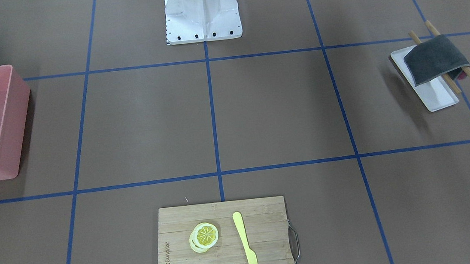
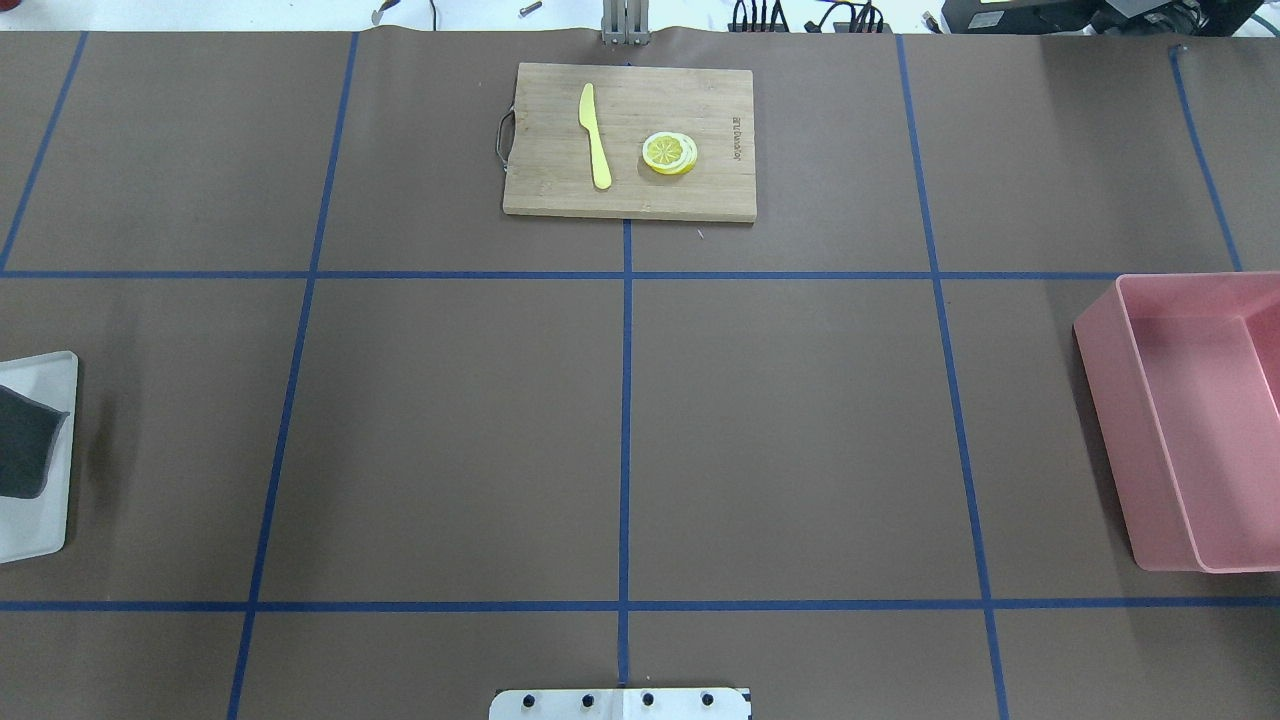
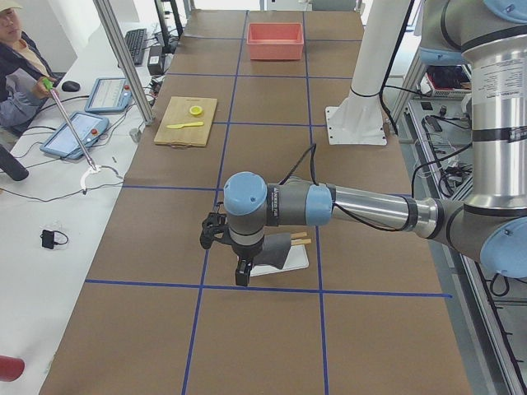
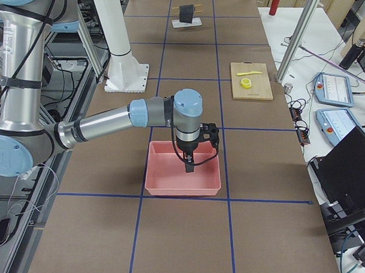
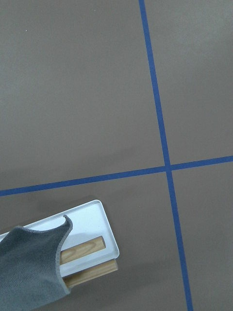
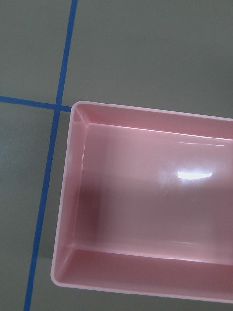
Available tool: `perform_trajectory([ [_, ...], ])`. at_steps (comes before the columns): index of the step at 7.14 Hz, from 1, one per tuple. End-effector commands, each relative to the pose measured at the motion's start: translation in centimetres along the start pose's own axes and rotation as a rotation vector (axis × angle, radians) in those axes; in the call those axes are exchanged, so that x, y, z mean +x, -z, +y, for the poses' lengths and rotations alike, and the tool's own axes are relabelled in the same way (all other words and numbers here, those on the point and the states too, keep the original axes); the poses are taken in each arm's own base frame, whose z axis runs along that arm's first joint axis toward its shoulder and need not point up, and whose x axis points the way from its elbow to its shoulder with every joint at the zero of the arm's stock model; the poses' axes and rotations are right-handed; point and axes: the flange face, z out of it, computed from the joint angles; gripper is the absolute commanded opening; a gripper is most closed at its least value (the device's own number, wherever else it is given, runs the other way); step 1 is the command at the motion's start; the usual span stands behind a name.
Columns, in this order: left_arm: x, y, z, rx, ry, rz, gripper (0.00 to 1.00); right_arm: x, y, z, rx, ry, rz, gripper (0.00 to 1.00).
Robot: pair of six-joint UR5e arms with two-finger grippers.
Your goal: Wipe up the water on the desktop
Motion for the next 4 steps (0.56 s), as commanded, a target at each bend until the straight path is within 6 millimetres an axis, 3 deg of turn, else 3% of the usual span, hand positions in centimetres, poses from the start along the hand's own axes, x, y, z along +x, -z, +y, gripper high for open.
perform_trajectory([
  [1, 0.31, 0.34, -0.07, 0.007, -0.005, -0.003, 0.98, -0.01, 0.01, 0.00, 0.000, 0.000, 0.000, 1.00],
  [4, 0.09, -0.06, -0.11, -0.001, -0.008, -0.001, 0.98, -0.01, 0.01, 0.00, 0.000, 0.000, 0.000, 1.00],
])
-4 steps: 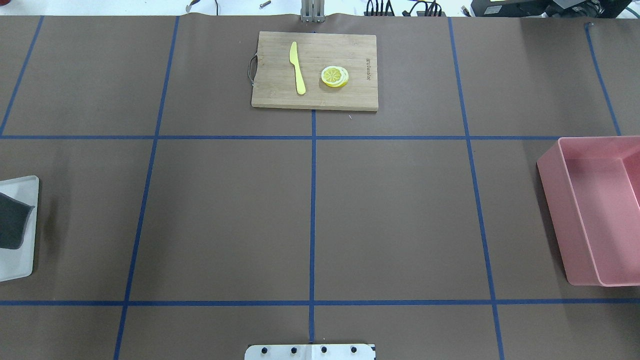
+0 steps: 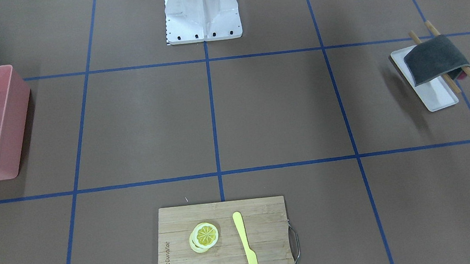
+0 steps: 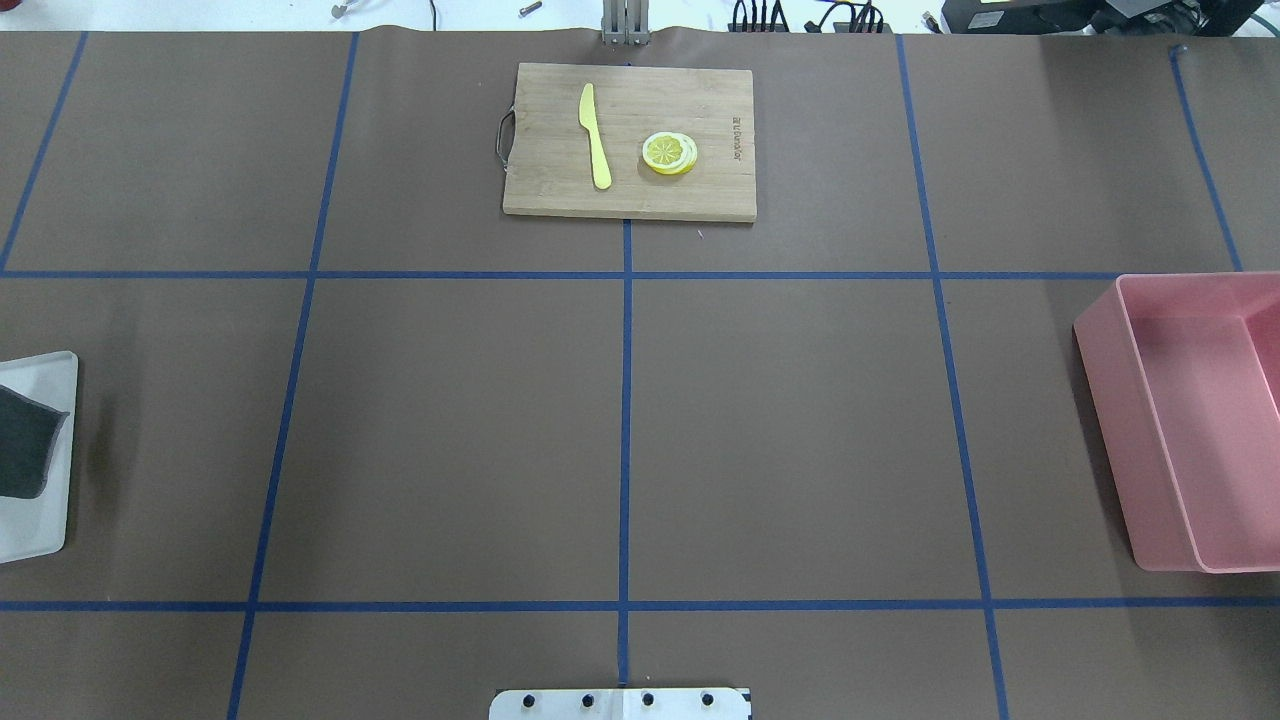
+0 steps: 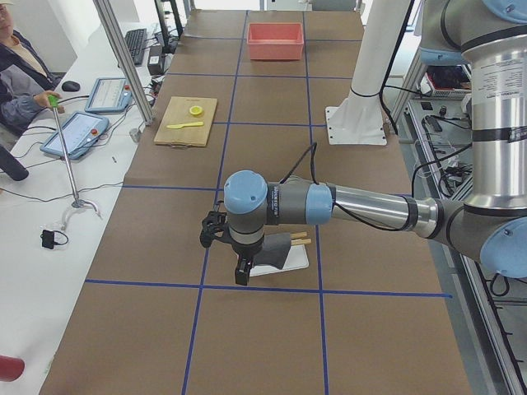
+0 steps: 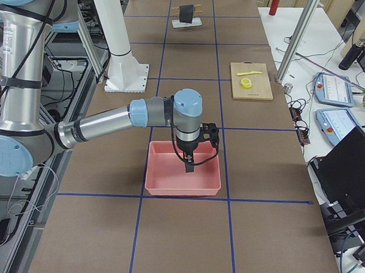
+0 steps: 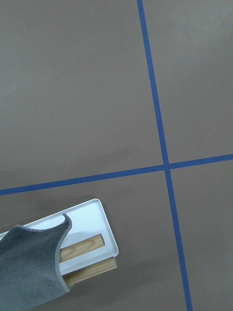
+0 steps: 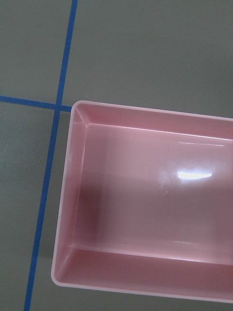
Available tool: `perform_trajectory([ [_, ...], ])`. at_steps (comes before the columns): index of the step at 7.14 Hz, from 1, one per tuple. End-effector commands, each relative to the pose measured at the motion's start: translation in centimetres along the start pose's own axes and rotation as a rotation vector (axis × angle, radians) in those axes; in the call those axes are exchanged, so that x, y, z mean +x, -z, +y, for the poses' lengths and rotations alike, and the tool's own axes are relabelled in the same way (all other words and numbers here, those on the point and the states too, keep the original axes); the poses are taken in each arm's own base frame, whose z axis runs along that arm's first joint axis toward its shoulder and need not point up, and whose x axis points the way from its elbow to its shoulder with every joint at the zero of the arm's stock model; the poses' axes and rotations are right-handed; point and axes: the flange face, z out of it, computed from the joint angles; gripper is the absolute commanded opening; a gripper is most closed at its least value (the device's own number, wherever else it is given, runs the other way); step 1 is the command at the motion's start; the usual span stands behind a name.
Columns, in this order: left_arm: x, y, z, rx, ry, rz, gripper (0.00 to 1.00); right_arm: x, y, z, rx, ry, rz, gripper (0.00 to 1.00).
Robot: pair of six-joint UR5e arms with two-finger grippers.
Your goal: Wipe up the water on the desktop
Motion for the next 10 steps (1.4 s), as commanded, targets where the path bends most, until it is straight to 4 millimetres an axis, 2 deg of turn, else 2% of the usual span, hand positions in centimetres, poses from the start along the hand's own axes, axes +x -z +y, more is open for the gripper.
perform_trajectory([
  [1, 0.2, 0.3, 0.0, 0.008, -0.011, -0.001, 0.98, -0.1, 0.1, 0.0, 0.002, 0.002, 0.000, 1.00],
  [3, 0.9, 0.4, 0.1, 0.022, -0.039, -0.004, 0.98, -0.1, 0.1, -0.1, 0.007, 0.006, -0.003, 1.00],
  [6, 0.0, -0.8, 1.0, 0.036, -0.048, -0.006, 0.98, -0.3, 0.1, -0.1, 0.006, 0.006, -0.016, 1.00],
  [9, -0.1, -1.0, 1.1, 0.033, -0.046, -0.006, 0.98, -0.3, -0.1, -0.2, 0.005, 0.007, -0.037, 1.00],
  [10, 0.4, -1.4, 0.8, 0.022, -0.049, -0.003, 0.98, -0.3, -0.2, -0.2, 0.004, 0.008, -0.035, 1.00],
])
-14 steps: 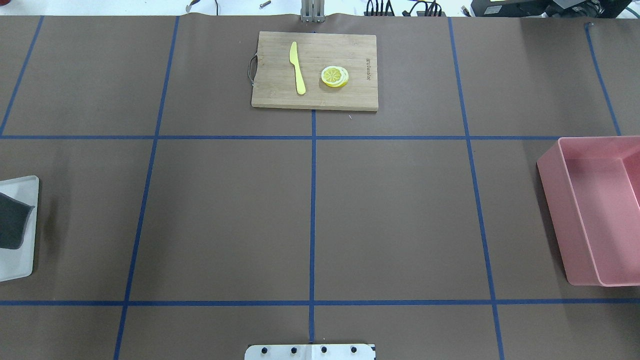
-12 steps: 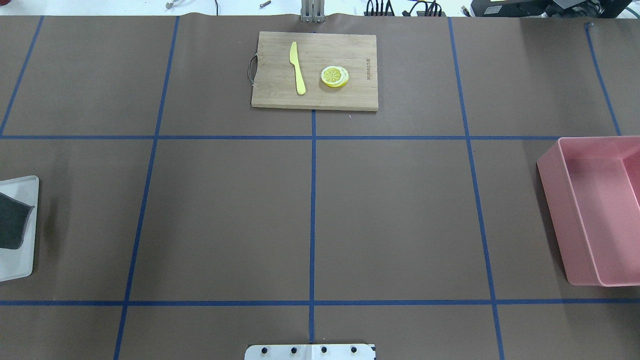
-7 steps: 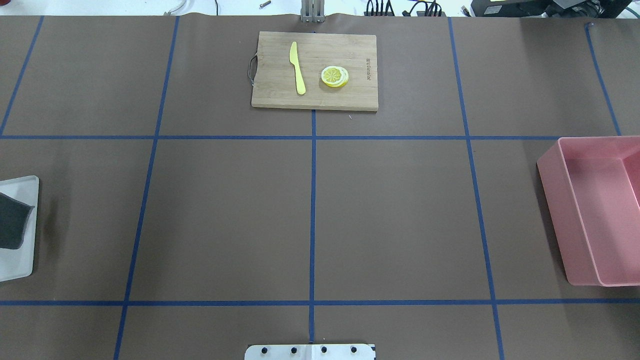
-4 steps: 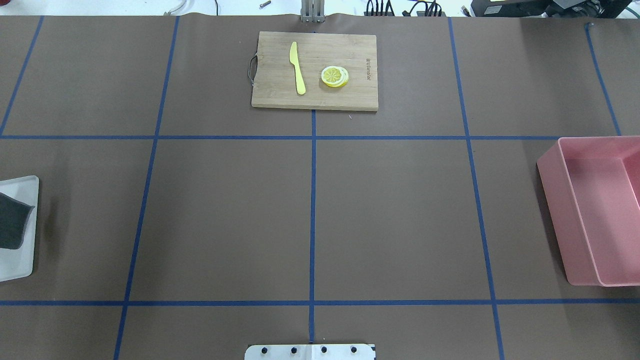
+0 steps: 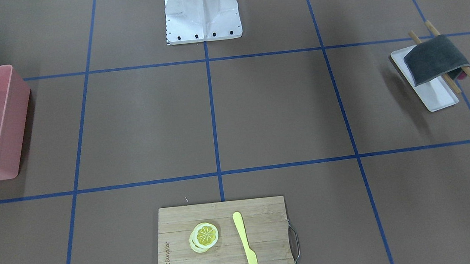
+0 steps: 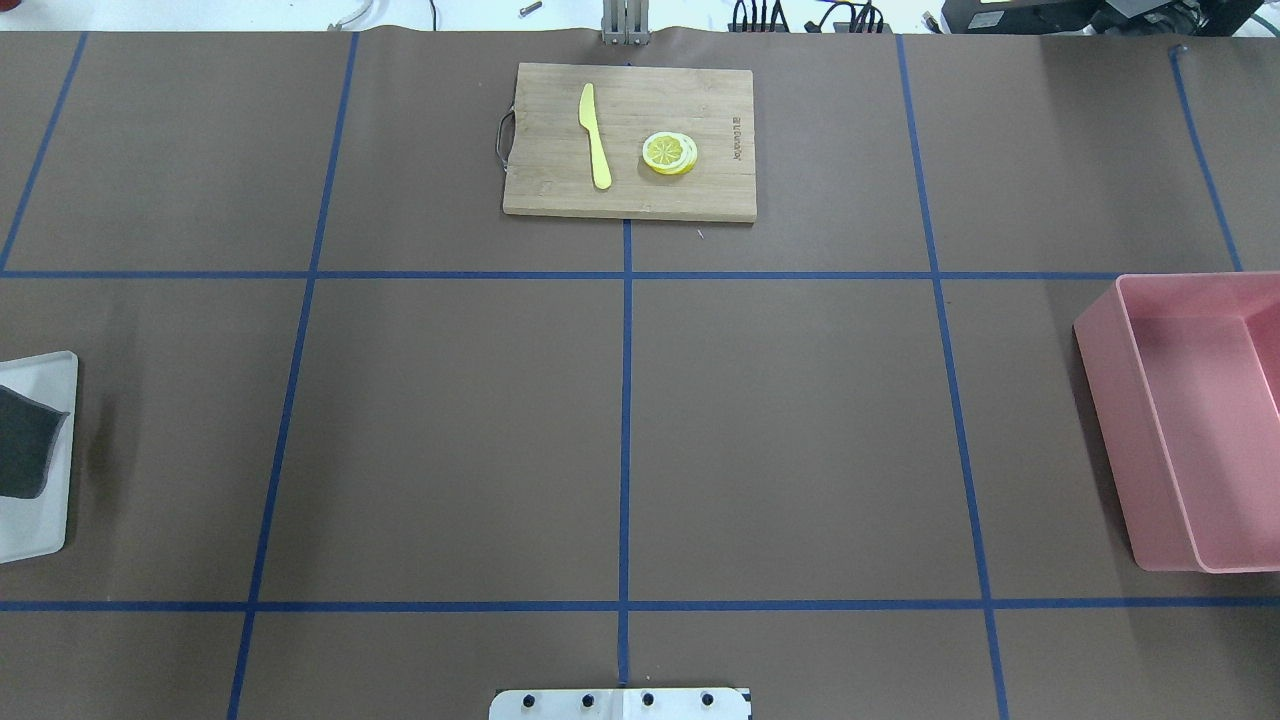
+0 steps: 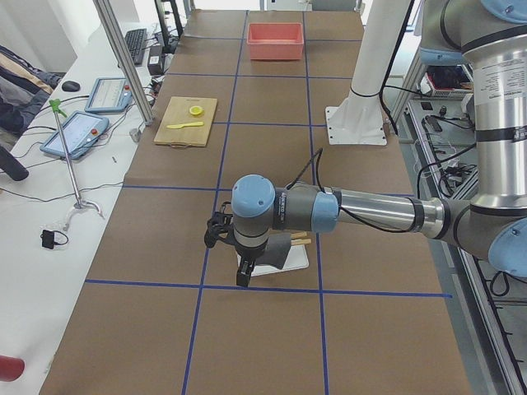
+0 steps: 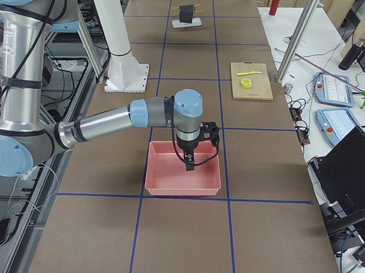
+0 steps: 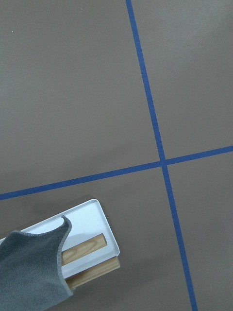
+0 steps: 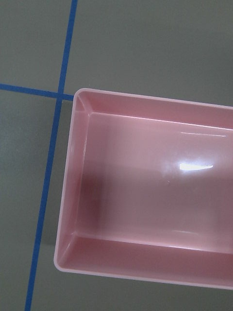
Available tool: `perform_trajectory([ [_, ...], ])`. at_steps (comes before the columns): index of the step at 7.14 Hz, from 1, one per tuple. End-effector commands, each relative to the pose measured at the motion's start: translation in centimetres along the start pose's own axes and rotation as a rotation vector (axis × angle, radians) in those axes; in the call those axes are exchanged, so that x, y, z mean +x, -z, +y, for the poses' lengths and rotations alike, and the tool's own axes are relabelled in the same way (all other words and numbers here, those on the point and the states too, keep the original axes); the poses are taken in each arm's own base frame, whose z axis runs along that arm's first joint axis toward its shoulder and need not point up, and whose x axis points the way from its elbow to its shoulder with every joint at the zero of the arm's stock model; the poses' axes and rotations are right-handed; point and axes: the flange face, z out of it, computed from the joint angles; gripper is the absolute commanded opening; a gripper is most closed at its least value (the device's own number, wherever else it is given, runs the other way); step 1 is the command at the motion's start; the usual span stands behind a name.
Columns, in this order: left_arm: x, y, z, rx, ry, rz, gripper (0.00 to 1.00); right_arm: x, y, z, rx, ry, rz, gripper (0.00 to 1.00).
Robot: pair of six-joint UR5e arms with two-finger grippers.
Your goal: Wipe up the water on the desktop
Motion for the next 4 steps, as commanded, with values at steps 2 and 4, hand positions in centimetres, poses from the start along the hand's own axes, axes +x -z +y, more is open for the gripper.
perform_trajectory([
  [2, 3.9, -2.2, -2.2, 0.006, 0.054, 0.012, 0.92, -0.2, 0.1, -0.3, 0.003, 0.007, 0.000, 1.00],
  [4, 6.9, -4.9, -3.1, -0.005, 0.141, 0.029, 0.93, -0.3, 0.0, -0.4, 0.001, 0.010, 0.000, 1.00],
])
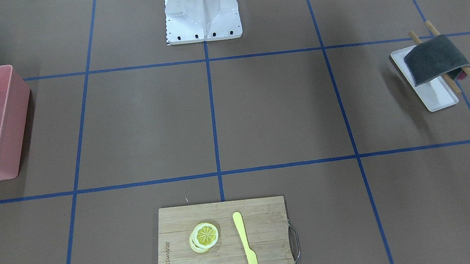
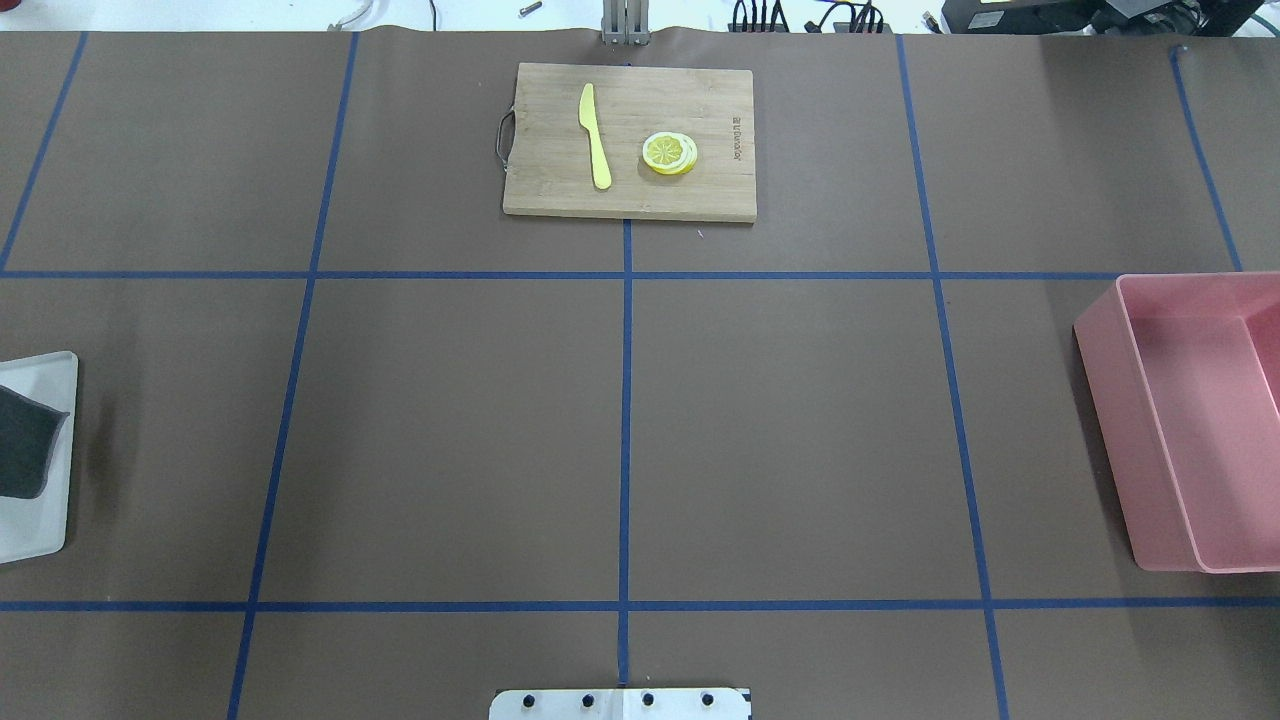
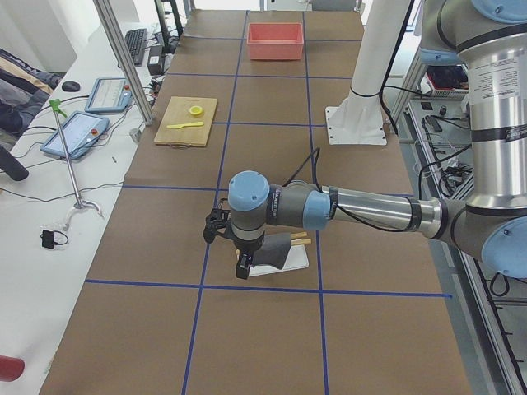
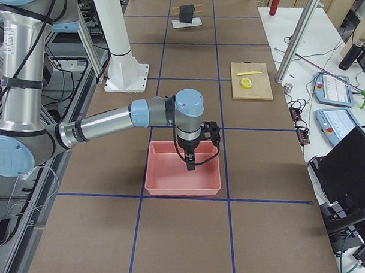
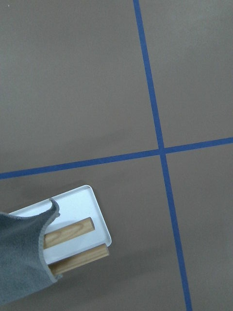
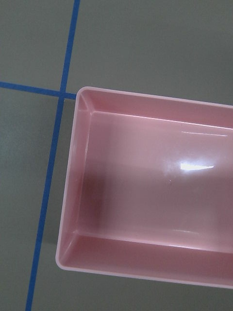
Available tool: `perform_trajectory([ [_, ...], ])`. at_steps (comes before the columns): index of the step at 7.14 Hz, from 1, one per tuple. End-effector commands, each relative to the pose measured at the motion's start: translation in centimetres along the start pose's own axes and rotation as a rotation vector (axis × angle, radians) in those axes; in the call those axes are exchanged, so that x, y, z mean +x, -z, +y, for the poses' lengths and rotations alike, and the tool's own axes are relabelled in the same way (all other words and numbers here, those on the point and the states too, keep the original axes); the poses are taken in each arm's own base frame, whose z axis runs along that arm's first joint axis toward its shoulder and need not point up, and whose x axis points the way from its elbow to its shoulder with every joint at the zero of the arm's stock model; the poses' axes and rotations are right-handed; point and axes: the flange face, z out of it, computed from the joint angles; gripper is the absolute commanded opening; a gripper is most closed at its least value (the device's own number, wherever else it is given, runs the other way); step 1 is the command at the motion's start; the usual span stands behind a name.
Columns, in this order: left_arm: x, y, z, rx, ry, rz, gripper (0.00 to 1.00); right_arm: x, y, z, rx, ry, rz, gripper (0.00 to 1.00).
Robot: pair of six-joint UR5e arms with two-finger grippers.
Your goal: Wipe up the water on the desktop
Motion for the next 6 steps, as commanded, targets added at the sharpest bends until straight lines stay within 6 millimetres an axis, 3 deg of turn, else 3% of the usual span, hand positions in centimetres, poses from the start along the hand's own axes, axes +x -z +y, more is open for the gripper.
perform_trajectory([
  [1, 1.4, -3.0, -0.1, -0.031, 0.089, 0.011, 0.97, -0.4, -0.2, -0.2, -0.005, 0.011, -0.001, 1.00],
  [6, 5.9, -6.5, 0.3, -0.108, 0.204, 0.073, 0.97, -0.6, -0.6, -0.3, -0.014, 0.018, 0.001, 1.00],
])
